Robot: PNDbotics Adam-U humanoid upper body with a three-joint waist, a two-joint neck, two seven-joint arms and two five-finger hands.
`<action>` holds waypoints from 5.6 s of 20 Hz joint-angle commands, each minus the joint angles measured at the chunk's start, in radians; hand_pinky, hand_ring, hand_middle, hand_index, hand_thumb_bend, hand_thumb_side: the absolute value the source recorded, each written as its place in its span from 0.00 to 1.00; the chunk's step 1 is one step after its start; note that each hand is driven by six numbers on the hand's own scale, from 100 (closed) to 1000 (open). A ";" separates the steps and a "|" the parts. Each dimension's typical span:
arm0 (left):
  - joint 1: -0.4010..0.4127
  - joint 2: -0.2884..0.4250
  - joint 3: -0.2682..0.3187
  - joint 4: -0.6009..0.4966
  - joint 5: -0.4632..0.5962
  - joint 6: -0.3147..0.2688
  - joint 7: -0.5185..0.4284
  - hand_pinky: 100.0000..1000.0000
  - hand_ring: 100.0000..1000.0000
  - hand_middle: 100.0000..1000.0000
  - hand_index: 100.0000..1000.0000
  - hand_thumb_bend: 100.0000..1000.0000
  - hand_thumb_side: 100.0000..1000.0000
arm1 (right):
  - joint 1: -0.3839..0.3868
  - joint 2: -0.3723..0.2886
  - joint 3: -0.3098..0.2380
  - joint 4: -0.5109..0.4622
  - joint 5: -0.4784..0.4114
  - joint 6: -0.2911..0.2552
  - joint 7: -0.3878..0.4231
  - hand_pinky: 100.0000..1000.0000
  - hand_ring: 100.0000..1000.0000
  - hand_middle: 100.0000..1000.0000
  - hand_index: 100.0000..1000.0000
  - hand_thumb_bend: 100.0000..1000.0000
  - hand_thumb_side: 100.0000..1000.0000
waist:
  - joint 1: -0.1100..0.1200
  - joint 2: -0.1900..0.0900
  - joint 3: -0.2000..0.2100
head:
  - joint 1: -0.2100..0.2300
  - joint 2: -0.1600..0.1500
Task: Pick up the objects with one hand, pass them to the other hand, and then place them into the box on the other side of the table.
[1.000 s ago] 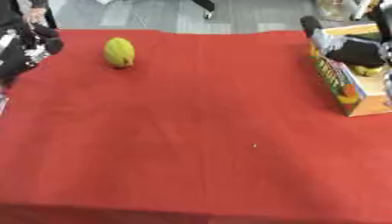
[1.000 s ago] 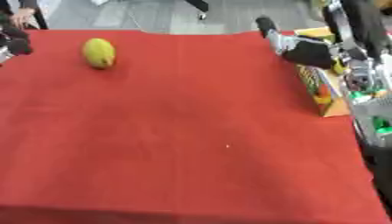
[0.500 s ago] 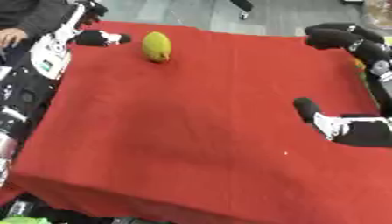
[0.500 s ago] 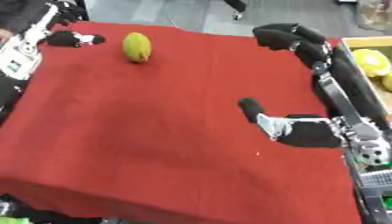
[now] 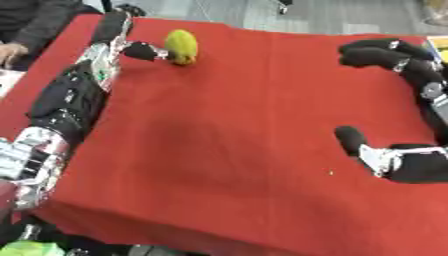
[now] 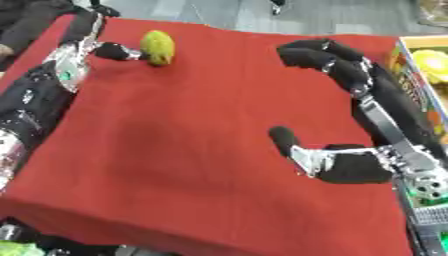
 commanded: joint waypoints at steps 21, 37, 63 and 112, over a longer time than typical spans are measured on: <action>-0.012 -0.003 -0.002 -0.066 0.172 -0.022 -0.119 0.48 0.32 0.23 0.29 0.26 0.08 | -0.012 0.001 -0.008 -0.024 -0.006 0.005 0.005 0.73 0.74 0.77 0.86 0.13 0.47 | -0.002 -0.001 0.000 | 0.019 -0.002; 0.168 0.140 -0.254 -0.621 0.830 -0.057 -0.516 0.49 0.32 0.22 0.28 0.24 0.12 | -0.015 -0.011 0.020 -0.001 0.001 -0.015 0.041 0.73 0.74 0.77 0.87 0.17 0.45 | 0.006 -0.041 0.034 | -0.004 -0.002; 0.197 0.084 -0.558 -1.022 1.141 0.150 -0.887 0.51 0.33 0.22 0.29 0.23 0.14 | -0.023 -0.011 0.035 0.028 0.146 -0.024 0.124 0.76 0.79 0.85 0.90 0.28 0.48 | 0.000 -0.042 0.033 | -0.087 -0.002; 0.244 0.173 -0.405 -1.063 1.213 0.073 -0.917 0.67 0.57 0.53 0.61 0.81 0.52 | -0.026 -0.103 -0.077 0.023 0.285 0.121 -0.143 0.63 0.52 0.28 0.44 0.00 0.00 | -0.016 -0.055 0.070 | -0.262 -0.002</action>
